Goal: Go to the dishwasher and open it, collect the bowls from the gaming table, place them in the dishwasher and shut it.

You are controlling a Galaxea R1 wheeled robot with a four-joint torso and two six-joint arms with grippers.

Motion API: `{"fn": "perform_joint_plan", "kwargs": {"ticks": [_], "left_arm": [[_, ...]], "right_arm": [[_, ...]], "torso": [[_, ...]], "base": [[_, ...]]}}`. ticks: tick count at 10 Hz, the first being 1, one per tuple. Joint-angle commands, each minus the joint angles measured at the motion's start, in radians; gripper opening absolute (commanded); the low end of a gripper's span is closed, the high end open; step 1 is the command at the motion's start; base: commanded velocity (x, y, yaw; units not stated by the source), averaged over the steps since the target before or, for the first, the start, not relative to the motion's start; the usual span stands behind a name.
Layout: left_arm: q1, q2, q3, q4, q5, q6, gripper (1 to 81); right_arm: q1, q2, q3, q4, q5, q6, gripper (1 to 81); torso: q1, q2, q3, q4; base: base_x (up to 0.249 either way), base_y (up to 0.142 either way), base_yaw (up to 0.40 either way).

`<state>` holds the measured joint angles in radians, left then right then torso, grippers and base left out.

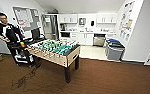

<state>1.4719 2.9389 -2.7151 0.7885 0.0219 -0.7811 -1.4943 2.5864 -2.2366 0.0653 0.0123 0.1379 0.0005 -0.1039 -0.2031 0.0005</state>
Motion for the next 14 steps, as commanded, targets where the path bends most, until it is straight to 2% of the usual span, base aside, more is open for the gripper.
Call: {"fn": "perform_joint_plan", "kwargs": {"ticks": [1, 14], "left_arm": [[-0.040, -0.015, -0.005, -0.002, 0.050, 0.006, 1.0], [-0.040, -0.013, -0.005, 0.001, 0.050, 0.006, 1.0]], "right_arm": [[0.039, -0.032, 0.005, -0.005, -0.058, -0.004, 1.0], [0.041, -0.024, -0.001, -0.005, -0.061, -0.004, 1.0]], "torso": [[0.000, 0.000, 0.000, 0.000], [0.000, 0.000, 0.000, 0.000]], "base": [[0.163, -0.100, 0.000], [0.160, -0.083, 0.000]]}}
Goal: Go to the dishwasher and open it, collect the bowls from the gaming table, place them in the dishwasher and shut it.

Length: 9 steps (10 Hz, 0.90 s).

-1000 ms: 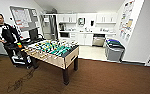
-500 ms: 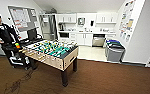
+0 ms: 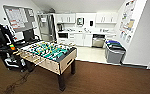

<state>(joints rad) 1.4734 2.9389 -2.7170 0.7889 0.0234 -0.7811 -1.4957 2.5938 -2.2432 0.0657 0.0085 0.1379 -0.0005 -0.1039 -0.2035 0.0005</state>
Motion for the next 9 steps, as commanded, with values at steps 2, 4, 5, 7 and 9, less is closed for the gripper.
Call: {"fn": "perform_joint_plan", "kwargs": {"ticks": [2, 4, 5, 7, 9], "left_arm": [[-0.041, -0.013, -0.003, 0.001, 0.049, 0.006, 1.0], [-0.041, -0.013, -0.003, 0.001, 0.049, 0.006, 1.0], [-0.041, -0.013, -0.003, 0.001, 0.049, 0.006, 1.0], [-0.041, -0.010, -0.003, 0.000, 0.049, 0.006, 1.0], [-0.041, -0.009, -0.003, 0.000, 0.049, 0.006, 1.0]], "right_arm": [[0.042, -0.028, 0.005, -0.006, -0.059, -0.004, 1.0], [0.042, -0.015, 0.001, -0.007, -0.061, -0.004, 1.0], [0.042, -0.013, -0.001, -0.007, -0.061, -0.004, 1.0], [0.039, -0.007, -0.005, -0.009, -0.061, -0.004, 1.0], [0.041, 0.001, -0.010, -0.015, -0.061, -0.006, 1.0]], "torso": [[0.001, 0.000, 0.000, 0.000], [0.001, 0.000, 0.000, 0.000], [0.001, 0.000, 0.000, 0.000], [0.001, 0.000, 0.000, 0.000], [0.001, 0.000, 0.000, 0.000]], "base": [[0.171, -0.078, 0.000], [0.171, -0.079, 0.000], [0.171, -0.080, 0.000], [0.174, -0.085, 0.000], [0.178, -0.088, 0.000]]}}
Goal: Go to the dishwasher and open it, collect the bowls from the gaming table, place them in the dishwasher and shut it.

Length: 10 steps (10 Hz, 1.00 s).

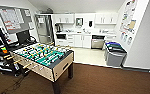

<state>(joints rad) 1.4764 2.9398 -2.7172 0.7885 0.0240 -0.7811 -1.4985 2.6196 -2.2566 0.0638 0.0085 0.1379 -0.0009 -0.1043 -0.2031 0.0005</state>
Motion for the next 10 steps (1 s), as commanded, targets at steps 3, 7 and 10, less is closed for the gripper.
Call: {"fn": "perform_joint_plan", "kwargs": {"ticks": [3, 7, 10], "left_arm": [[-0.044, -0.008, -0.003, -0.002, 0.048, 0.006, 1.0], [-0.044, -0.005, -0.003, 0.005, 0.048, 0.006, 1.0], [-0.044, -0.007, -0.003, 0.006, 0.048, 0.006, 1.0]], "right_arm": [[0.045, -0.025, 0.003, -0.015, -0.061, -0.004, 1.0], [0.040, -0.027, 0.003, -0.016, -0.061, -0.006, 1.0], [0.042, -0.028, 0.003, -0.016, -0.061, -0.004, 1.0]], "torso": [[0.001, 0.000, 0.000, 0.000], [0.001, 0.000, 0.000, 0.000], [0.001, 0.000, 0.000, 0.000]], "base": [[0.178, -0.088, 0.000], [0.178, -0.091, 0.000], [0.179, -0.094, 0.000]]}}
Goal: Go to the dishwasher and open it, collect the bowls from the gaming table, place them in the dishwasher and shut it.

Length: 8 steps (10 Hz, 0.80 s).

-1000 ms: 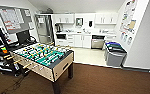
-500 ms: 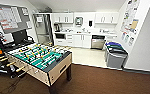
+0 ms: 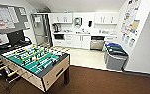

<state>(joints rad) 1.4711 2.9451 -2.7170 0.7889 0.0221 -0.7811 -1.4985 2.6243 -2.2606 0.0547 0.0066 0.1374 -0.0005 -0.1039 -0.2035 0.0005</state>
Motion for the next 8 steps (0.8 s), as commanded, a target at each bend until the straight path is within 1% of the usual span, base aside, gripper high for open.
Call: {"fn": "perform_joint_plan", "kwargs": {"ticks": [1, 8], "left_arm": [[-0.039, -0.012, -0.003, 0.006, 0.051, 0.006, 1.0], [-0.039, -0.010, -0.003, 0.006, 0.052, 0.006, 1.0]], "right_arm": [[0.045, -0.034, 0.004, -0.006, -0.060, -0.004, 1.0], [0.046, -0.033, 0.004, -0.007, -0.062, -0.004, 1.0]], "torso": [[0.001, 0.000, 0.000, 0.000], [0.001, 0.000, 0.000, 0.000]], "base": [[0.179, -0.095, 0.000], [0.180, -0.096, 0.000]]}}
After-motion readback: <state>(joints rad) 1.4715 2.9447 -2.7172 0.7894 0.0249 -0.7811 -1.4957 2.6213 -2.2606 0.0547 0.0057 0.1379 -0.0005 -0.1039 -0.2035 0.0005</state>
